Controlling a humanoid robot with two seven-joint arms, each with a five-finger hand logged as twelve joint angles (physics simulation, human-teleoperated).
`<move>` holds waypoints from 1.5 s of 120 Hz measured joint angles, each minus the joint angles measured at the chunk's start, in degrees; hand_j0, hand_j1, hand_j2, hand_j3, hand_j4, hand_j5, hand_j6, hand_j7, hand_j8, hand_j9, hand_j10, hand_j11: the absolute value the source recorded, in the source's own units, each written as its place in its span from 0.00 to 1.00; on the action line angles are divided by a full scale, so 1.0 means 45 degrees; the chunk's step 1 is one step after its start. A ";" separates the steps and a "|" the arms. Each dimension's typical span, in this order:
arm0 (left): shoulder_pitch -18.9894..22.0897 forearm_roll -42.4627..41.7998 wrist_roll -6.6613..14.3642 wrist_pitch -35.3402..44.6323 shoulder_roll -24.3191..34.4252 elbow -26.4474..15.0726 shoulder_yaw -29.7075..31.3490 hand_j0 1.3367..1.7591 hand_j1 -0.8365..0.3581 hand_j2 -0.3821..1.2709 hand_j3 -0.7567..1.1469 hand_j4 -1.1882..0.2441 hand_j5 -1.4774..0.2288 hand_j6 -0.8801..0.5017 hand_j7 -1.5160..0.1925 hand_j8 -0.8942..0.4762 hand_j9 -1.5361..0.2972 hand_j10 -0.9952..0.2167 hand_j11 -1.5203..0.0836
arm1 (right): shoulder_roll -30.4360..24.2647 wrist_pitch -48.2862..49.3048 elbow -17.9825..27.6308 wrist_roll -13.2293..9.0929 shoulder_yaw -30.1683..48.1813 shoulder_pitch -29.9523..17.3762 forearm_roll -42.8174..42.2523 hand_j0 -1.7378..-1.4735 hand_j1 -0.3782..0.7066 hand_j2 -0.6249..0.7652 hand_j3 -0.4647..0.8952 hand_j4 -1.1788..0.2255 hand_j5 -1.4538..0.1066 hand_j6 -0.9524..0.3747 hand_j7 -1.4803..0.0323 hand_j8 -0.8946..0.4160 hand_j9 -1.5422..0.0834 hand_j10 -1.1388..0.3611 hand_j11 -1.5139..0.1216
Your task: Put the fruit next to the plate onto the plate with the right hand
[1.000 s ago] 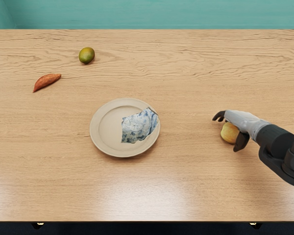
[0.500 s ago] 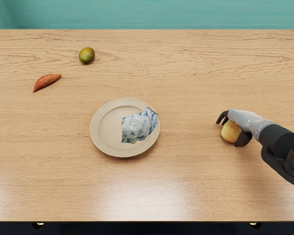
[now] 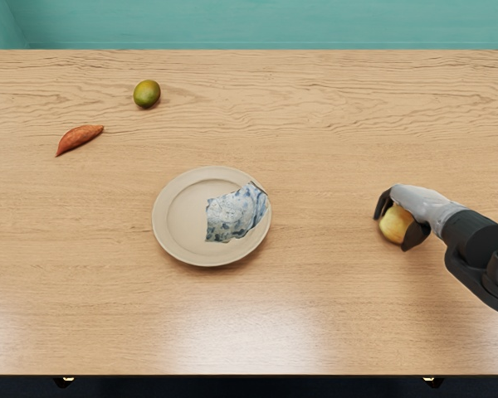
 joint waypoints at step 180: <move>0.0000 -0.0008 0.0001 0.0000 0.0000 0.0000 0.0005 0.76 0.98 0.23 0.40 0.82 0.86 0.63 0.88 0.65 0.83 0.81 0.94 | 0.6802 0.0190 -0.2433 0.0002 0.1037 0.2876 0.0260 0.31 0.55 0.82 0.34 0.39 0.34 0.35 0.41 0.39 0.39 0.39 0.38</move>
